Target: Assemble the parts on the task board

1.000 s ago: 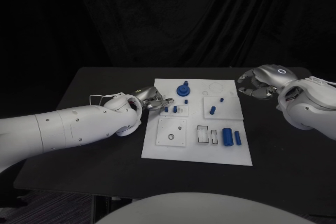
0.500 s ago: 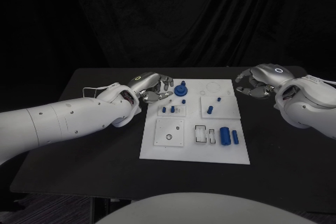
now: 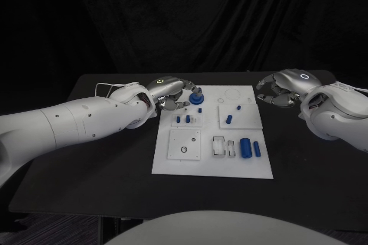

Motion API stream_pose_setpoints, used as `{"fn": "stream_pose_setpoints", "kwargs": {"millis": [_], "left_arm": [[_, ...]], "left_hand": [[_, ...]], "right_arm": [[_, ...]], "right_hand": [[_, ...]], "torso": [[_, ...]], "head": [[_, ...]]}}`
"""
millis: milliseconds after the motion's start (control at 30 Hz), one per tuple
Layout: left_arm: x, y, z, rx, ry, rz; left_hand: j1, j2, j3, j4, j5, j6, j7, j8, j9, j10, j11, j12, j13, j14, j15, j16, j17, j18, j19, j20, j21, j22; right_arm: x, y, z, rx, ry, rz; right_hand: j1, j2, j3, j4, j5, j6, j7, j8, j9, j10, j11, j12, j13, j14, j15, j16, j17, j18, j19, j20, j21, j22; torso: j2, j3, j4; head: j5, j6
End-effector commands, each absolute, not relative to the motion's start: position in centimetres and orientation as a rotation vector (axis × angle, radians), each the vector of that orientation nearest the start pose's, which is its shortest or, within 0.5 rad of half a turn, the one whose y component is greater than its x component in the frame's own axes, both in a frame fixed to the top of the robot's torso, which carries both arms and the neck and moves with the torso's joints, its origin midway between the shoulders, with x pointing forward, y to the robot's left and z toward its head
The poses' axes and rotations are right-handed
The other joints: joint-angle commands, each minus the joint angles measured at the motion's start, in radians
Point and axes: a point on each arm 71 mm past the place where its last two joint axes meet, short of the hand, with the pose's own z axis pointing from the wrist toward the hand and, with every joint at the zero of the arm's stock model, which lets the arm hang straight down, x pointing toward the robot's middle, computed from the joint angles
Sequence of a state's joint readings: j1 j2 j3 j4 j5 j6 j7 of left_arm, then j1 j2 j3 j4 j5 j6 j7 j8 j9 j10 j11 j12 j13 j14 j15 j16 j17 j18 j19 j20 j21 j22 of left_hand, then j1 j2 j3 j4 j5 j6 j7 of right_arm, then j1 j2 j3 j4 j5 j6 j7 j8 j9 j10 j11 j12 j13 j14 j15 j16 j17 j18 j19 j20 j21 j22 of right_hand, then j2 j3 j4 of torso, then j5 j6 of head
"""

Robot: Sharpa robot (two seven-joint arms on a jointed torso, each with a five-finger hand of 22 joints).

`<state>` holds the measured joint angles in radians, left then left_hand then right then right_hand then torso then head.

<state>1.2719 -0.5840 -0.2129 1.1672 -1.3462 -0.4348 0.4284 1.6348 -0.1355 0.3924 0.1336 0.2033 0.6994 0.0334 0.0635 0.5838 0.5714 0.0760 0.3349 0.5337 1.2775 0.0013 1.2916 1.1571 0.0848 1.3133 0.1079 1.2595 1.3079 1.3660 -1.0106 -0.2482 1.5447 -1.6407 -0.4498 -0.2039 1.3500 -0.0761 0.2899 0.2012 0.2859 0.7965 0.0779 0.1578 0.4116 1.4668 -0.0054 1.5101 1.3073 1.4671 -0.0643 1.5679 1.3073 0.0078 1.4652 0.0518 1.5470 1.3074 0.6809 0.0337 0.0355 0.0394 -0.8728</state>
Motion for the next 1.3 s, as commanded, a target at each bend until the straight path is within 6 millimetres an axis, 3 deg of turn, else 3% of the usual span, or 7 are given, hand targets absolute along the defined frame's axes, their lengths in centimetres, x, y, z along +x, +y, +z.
{"fn": "stream_pose_setpoints", "kwargs": {"millis": [33, 133, 433, 833, 1000, 1033, 1300], "left_arm": [[52.1, 14.2, -21.2, 0.641, 1.545, -0.877], [52.6, 13.8, -21.1, 0.663, 1.543, -0.829], [53.0, 11.6, -20.1, 0.727, 1.497, -0.790], [52.9, 10.3, -19.3, 0.765, 1.448, -0.762], [52.9, 9.9, -19.5, 0.779, 1.488, -0.759], [52.8, 9.8, -19.5, 0.782, 1.498, -0.760], [52.8, 9.7, -19.7, 0.788, 1.536, -0.751]], "left_hand": [[-0.031, 0.001, -0.022, 0.010, -0.012, 0.031, -0.011, 0.005, -0.025, 0.021, 0.003, 0.006, -0.027, 0.017, 0.001, 0.017, 0.006, -0.008, 0.018, 0.000, 0.015, 0.160], [-0.059, -0.003, -0.049, 0.023, -0.010, 0.040, -0.014, 0.003, -0.043, 0.027, 0.006, 0.010, -0.043, 0.027, 0.003, 0.025, 0.007, -0.010, 0.028, 0.001, 0.020, 0.162], [-0.058, -0.005, -0.069, 0.012, 0.016, 0.073, -0.014, 0.006, -0.074, 0.081, 0.007, 0.041, -0.068, 0.064, 0.002, 0.056, 0.032, -0.018, 0.062, 0.000, 0.050, 0.173], [-0.057, -0.014, -0.075, 0.001, 0.036, 0.085, -0.018, 0.006, -0.090, 0.089, 0.008, 0.046, -0.083, 0.065, 0.001, 0.056, 0.023, -0.018, 0.068, -0.002, 0.052, 0.174], [-0.068, -0.018, -0.085, 0.001, 0.018, 0.104, -0.006, 0.010, -0.097, 0.103, 0.011, 0.057, -0.086, 0.062, 0.003, 0.055, 0.015, -0.018, 0.068, 0.000, 0.049, 0.174], [-0.070, -0.021, -0.088, 0.001, 0.014, 0.107, -0.006, 0.011, -0.098, 0.106, 0.010, 0.059, -0.086, 0.061, 0.004, 0.054, 0.013, -0.018, 0.067, 0.000, 0.046, 0.173], [-0.074, -0.024, -0.095, -0.002, 0.012, 0.112, -0.006, 0.009, -0.106, 0.127, 0.010, 0.075, -0.084, 0.060, 0.003, 0.054, 0.008, -0.018, 0.069, 0.000, 0.046, 0.173]], "right_arm": [[48.0, -28.4, -16.4, -0.233, 1.516, 0.313], [48.0, -28.3, -16.3, -0.234, 1.514, 0.315], [48.2, -27.9, -16.1, -0.240, 1.505, 0.323], [48.4, -27.7, -16.1, -0.242, 1.503, 0.322], [48.5, -27.5, -16.1, -0.240, 1.504, 0.327], [48.5, -27.5, -16.1, -0.238, 1.504, 0.330], [48.6, -27.3, -16.1, -0.233, 1.504, 0.337]], "right_hand": [[0.002, 0.007, 0.005, -0.002, -0.001, 0.009, 0.003, -0.004, -0.001, 0.040, -0.007, -0.001, 0.189, 0.104, -0.006, 0.003, 0.263, 0.000, 0.087, -0.009, -0.004, 0.253], [0.002, 0.007, 0.005, -0.002, -0.001, 0.009, 0.003, -0.004, -0.001, 0.040, -0.007, -0.001, 0.189, 0.104, -0.006, 0.003, 0.263, 0.000, 0.087, -0.009, -0.004, 0.253], [0.002, 0.007, 0.005, -0.002, -0.001, 0.009, 0.003, -0.004, -0.001, 0.040, -0.007, -0.001, 0.189, 0.104, -0.006, 0.003, 0.263, 0.000, 0.087, -0.009, -0.004, 0.253], [0.002, 0.007, 0.005, -0.002, -0.001, 0.009, 0.003, -0.004, -0.001, 0.040, -0.007, -0.001, 0.189, 0.104, -0.006, 0.003, 0.263, 0.000, 0.087, -0.009, -0.004, 0.253], [0.001, 0.006, 0.006, -0.003, -0.002, 0.012, 0.003, -0.004, -0.001, 0.040, -0.007, -0.001, 0.188, 0.104, -0.006, 0.003, 0.263, 0.000, 0.087, -0.009, -0.004, 0.253], [0.001, 0.006, 0.006, -0.003, -0.002, 0.012, 0.003, -0.004, -0.001, 0.040, -0.007, -0.001, 0.188, 0.104, -0.006, 0.003, 0.263, 0.000, 0.087, -0.009, -0.004, 0.253], [0.001, 0.006, 0.006, -0.003, -0.002, 0.012, 0.003, -0.004, -0.001, 0.040, -0.007, -0.001, 0.188, 0.104, -0.006, 0.003, 0.263, 0.000, 0.087, -0.009, -0.004, 0.253]], "torso": [[0.012, 0.0002, 0.0022], [0.018, 0.0005, 0.0013], [0.033, 0.0009, -0.0027], [0.045, 0.0047, -0.0073], [0.052, 0.0069, -0.0175], [0.055, 0.0084, -0.0237], [0.057, 0.0142, -0.0345]], "head": [[-0.001, 0.000], [0.002, 0.000], [-0.003, 0.000], [-0.005, 0.000], [0.006, 0.000], [0.011, 0.000], [0.021, 0.000]]}}
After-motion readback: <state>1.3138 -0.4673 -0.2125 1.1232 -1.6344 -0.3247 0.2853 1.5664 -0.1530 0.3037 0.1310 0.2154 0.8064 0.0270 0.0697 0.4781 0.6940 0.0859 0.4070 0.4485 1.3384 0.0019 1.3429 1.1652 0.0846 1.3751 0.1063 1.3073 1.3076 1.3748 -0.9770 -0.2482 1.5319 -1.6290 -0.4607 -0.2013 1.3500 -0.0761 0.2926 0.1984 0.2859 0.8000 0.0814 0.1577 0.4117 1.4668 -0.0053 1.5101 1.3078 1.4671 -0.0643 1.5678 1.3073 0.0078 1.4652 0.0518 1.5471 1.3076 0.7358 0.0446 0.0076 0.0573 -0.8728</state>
